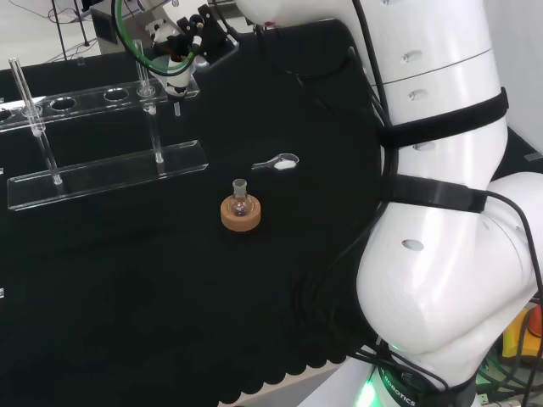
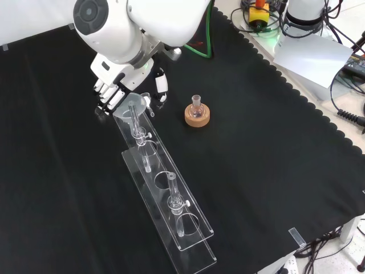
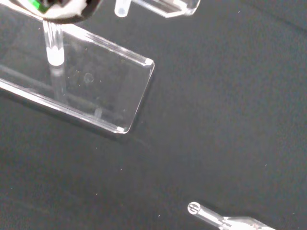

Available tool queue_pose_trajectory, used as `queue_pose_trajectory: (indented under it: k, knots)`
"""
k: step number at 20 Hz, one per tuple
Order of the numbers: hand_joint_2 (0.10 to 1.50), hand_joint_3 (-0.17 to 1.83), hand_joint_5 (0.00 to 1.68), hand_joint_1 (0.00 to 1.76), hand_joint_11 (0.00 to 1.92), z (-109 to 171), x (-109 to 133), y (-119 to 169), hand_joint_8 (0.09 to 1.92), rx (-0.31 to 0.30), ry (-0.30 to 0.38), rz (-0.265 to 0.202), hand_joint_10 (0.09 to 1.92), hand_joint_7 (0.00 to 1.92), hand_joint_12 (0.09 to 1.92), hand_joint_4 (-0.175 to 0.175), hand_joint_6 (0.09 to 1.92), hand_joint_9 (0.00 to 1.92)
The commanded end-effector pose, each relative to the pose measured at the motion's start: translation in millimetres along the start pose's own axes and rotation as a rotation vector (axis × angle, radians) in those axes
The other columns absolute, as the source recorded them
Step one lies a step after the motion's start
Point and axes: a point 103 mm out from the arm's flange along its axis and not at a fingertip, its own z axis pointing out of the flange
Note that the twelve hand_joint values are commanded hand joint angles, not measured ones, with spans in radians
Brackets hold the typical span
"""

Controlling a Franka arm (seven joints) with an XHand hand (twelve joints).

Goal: Pick up the funnel from the transparent funnel stand.

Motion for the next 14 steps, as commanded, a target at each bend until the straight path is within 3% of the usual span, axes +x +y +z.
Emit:
queue_pose_trajectory:
  k: [1, 4, 7, 10, 14]
  knots:
    - [0.57, 0.69, 0.15, 0.8, 0.26, -2.5, -3.6, 3.6, 0.65, 0.002, -0.023, 0.007, 0.75, 0.0, 1.42, -0.082, 0.09, 0.32]
    - [0.58, 0.7, 0.2, 0.8, 0.27, -3.2, -4.0, 4.6, 0.69, -0.006, -0.037, 0.009, 0.72, 0.05, 1.41, -0.083, 0.09, 0.37]
    - [0.59, 0.72, 0.31, 0.81, 0.31, -5.1, -3.1, 4.7, 0.7, -0.032, -0.069, 0.016, 0.66, 0.22, 1.38, -0.081, 0.09, 0.51]
    - [0.61, 0.72, 0.49, 0.83, 0.43, -9.8, -0.9, 1.7, 0.71, -0.114, -0.104, 0.042, 0.6, 0.48, 1.31, -0.074, 0.09, 0.78]
    - [0.68, 0.69, 0.65, 0.9, 0.67, -32.0, -2.3, -12.8, 0.75, -0.236, -0.19, 0.089, 0.53, 0.76, 1.18, -0.056, 0.66, 1.07]
